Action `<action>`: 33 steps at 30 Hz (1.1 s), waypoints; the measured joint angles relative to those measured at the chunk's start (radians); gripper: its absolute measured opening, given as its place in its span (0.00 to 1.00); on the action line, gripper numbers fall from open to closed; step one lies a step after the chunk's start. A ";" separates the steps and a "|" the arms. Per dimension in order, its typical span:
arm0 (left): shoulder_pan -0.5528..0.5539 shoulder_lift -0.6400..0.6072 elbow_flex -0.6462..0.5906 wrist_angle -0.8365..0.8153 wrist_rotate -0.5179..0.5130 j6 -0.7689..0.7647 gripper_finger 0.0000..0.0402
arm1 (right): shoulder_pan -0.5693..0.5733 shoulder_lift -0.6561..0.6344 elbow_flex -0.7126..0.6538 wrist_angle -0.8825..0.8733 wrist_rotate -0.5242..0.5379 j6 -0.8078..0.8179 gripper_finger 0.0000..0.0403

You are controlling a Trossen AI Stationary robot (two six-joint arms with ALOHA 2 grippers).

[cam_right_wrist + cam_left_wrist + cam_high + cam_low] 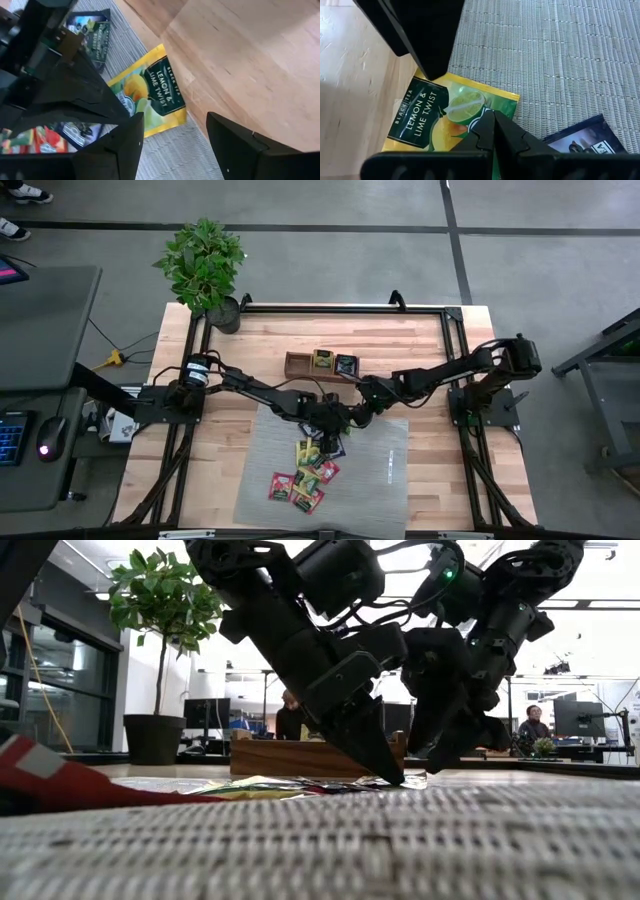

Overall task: Pick & Place Tea
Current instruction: Put the yellow tea bag into the middle section of the wooden organizer

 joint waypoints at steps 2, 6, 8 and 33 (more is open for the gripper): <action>0.000 0.000 0.000 0.000 -0.001 0.006 0.00 | -0.006 0.000 0.000 -0.017 -0.010 -0.023 0.52; 0.000 0.000 -0.001 0.003 -0.001 0.018 0.00 | -0.019 0.018 -0.002 0.004 -0.039 -0.045 0.52; 0.000 0.000 -0.001 0.000 -0.007 0.017 0.00 | -0.023 0.035 -0.001 0.020 -0.067 -0.051 0.52; -0.006 0.000 -0.003 0.005 -0.012 0.018 0.00 | -0.053 0.053 -0.002 0.062 -0.159 -0.187 0.01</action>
